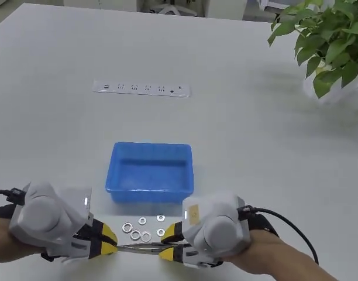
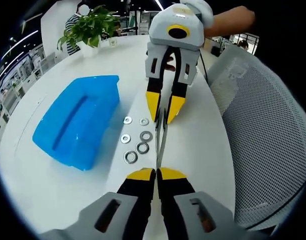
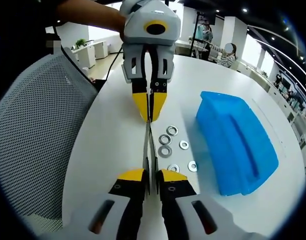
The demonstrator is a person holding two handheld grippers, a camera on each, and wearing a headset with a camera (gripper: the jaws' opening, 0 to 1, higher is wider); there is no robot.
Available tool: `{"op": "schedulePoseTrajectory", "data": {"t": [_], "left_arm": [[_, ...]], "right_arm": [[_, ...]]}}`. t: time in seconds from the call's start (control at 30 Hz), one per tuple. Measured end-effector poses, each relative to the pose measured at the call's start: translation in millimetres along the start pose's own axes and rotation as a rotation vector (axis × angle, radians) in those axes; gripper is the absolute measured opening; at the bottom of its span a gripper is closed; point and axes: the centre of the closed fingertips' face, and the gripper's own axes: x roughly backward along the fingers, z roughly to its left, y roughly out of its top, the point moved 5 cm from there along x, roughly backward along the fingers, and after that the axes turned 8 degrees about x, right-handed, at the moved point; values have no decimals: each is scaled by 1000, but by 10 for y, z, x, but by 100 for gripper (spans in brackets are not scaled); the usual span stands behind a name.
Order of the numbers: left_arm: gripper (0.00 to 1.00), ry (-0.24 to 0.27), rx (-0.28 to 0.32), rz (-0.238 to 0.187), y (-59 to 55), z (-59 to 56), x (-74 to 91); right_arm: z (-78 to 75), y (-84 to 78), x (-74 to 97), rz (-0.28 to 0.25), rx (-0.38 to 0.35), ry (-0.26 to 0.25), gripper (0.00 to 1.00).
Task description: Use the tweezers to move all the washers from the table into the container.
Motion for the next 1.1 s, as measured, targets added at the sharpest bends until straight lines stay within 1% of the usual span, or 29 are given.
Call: {"op": "schedulePoseTrajectory", "data": {"t": [0.13, 0.4, 0.57, 0.9, 1.1], "left_arm": [[7, -11, -11, 13, -23, -9, -20], [7, -15, -18, 11, -40, -10, -34], [7, -19, -26, 13, -40, -3, -37], [6, -33, -40, 32, -37, -20, -41], [5, -22, -53, 33, -16, -20, -22]], "right_arm": [[2, -5, 3, 0, 1, 1, 12], [1, -13, 6, 0, -2, 2, 12], [-5, -15, 7, 2, 0, 4, 12], [-12, -12, 6, 1, 3, 3, 12], [-6, -10, 7, -2, 13, 6, 12]]}}
